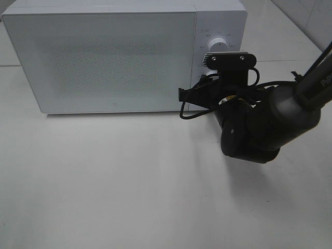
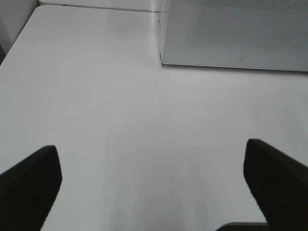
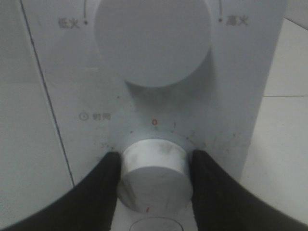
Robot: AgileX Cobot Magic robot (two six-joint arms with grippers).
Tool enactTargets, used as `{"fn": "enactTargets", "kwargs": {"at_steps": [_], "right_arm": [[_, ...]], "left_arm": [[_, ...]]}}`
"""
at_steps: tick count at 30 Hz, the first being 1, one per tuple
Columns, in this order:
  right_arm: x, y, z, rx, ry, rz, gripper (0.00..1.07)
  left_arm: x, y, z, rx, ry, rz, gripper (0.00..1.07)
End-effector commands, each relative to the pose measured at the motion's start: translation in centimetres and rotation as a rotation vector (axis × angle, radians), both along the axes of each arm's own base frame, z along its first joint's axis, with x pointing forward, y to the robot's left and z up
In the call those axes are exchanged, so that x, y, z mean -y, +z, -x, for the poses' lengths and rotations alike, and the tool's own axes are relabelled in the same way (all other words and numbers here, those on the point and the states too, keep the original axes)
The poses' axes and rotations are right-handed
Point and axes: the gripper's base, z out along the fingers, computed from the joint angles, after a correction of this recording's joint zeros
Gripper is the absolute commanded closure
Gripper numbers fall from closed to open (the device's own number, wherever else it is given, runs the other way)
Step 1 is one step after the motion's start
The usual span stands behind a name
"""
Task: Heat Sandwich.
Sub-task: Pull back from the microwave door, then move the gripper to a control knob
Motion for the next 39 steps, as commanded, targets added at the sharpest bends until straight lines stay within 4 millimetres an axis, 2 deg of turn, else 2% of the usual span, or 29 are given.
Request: {"fn": "enactTargets", "kwargs": {"at_steps": [1, 6, 14, 20, 24, 25, 28, 33, 38, 39], "right_arm": [[-0.26, 0.54, -0.29, 0.038, 0.011, -0.004, 0.97], [-0.26, 0.55, -0.29, 0.039, 0.009, -0.014, 0.96], [-0.51, 0.85, -0.33, 0.066, 0.003, -0.187, 0.96], [-0.82, 1.08, -0.34, 0.073, -0.009, -0.463, 0.99], [-0.83, 1.14, -0.35, 0.072, -0.028, -0.579, 0.98], [-0.83, 1.14, -0.35, 0.067, -0.043, -0.660, 0.98], [-0.83, 1.14, -0.35, 0.062, -0.057, -0.737, 0.98], [-0.96, 1.29, -0.35, 0.053, -0.084, -0.991, 0.98], [-0.93, 1.42, -0.37, 0.058, -0.099, -1.105, 0.97], [-0.92, 1.47, -0.38, 0.058, -0.109, -1.172, 0.97]], "left_arm": [[0.01, -0.05, 0.25, 0.019, 0.004, 0.000, 0.10], [0.01, -0.05, 0.25, 0.019, 0.004, 0.000, 0.10], [0.01, -0.05, 0.25, 0.019, 0.004, 0.000, 0.10], [0.01, -0.05, 0.25, 0.019, 0.004, 0.000, 0.10], [0.01, -0.05, 0.25, 0.019, 0.004, 0.000, 0.10], [0.01, -0.05, 0.25, 0.019, 0.004, 0.000, 0.10], [0.01, -0.05, 0.25, 0.019, 0.004, 0.000, 0.10], [0.01, -0.05, 0.25, 0.019, 0.004, 0.000, 0.10], [0.01, -0.05, 0.25, 0.019, 0.004, 0.000, 0.10], [0.01, -0.05, 0.25, 0.019, 0.004, 0.000, 0.10]]}}
